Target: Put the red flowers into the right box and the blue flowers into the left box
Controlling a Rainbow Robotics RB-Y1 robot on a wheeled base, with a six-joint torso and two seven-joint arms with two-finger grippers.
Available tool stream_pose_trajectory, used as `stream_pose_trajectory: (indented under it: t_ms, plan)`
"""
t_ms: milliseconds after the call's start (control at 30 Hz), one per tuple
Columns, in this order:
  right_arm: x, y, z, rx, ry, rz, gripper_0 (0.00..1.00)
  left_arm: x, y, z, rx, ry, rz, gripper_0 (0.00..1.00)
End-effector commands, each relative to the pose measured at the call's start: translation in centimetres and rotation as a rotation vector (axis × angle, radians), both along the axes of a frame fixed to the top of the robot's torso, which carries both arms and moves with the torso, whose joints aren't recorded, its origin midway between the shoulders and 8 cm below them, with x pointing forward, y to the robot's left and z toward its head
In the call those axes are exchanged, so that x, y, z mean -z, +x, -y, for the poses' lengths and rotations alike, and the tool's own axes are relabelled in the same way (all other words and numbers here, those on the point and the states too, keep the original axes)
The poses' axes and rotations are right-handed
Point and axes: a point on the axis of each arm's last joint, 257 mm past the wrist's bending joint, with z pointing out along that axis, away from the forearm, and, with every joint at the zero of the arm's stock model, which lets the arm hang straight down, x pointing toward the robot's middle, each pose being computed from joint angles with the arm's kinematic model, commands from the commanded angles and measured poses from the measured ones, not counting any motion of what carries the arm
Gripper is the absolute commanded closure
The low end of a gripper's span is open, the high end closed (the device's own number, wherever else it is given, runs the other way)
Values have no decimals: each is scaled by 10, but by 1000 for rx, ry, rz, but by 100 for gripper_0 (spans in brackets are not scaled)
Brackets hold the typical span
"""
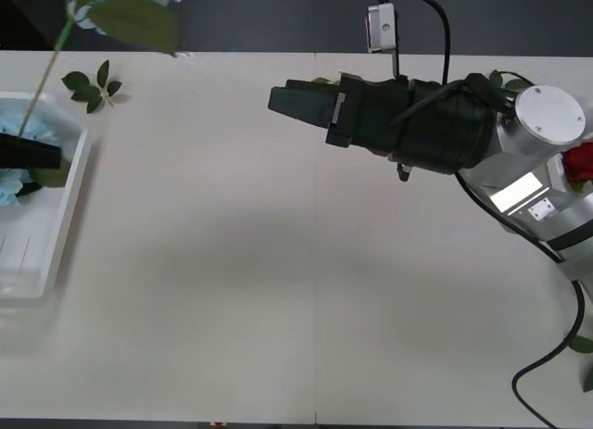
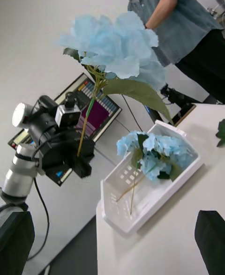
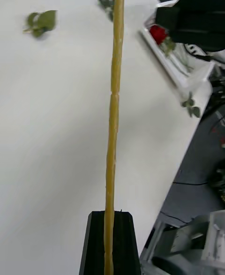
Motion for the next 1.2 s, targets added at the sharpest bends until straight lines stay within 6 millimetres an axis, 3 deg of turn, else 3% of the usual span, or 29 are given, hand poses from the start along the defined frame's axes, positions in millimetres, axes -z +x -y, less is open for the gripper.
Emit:
stream_pose_trajectory:
  t_ms: [33, 433, 667, 967, 1200]
  plan:
    - [-20, -8, 19, -37, -67, 132, 0, 5, -7, -52, -112, 140, -17, 100]
    - [34, -41, 50, -138, -217, 229, 0, 28, -6, -190, -484, 425, -28, 100]
    - [37, -48, 67, -163, -237, 209, 0, 32, -5, -257, -659, 598, -16, 100]
    - [31, -46, 69, -159, -212, 189, 0, 47, 7, -322, -809, 788, 10, 100]
    - [31, -46, 69, -159, -212, 189, 0, 80, 6, -342, -789, 912, -74, 100]
